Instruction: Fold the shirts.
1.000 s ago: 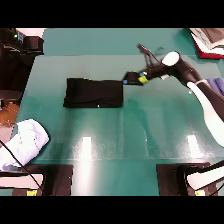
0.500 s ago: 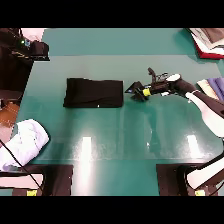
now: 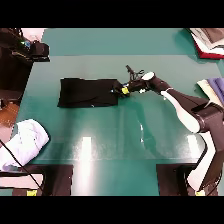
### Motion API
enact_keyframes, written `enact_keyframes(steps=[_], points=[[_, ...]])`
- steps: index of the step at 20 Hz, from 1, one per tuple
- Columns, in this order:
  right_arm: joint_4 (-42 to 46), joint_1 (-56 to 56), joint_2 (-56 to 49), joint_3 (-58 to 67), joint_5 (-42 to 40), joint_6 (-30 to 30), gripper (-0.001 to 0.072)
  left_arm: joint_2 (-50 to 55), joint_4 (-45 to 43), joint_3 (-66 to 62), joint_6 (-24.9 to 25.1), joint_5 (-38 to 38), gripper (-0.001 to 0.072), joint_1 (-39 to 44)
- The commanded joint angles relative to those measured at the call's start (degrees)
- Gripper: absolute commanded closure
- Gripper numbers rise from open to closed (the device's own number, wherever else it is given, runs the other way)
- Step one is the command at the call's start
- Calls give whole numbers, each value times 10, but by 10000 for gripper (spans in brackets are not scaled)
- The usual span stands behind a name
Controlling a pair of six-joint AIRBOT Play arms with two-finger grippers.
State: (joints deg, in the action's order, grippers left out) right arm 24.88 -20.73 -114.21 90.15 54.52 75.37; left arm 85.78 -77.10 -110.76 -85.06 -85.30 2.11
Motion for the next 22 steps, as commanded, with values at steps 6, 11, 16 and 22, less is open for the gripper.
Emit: enact_keyframes(steps=[6,11,16,22], points=[[22,20,36,102,62,-49,694,0,0,0,15,-13,683,-1],[171,146,158,153,112,-7,694,0,2,0,15,-13,683,-1],[233,316,213,178,153,7,695,0,22,0,15,-18,683,-1],[232,507,210,179,119,-14,695,0,88,0,15,-20,683,-1]])
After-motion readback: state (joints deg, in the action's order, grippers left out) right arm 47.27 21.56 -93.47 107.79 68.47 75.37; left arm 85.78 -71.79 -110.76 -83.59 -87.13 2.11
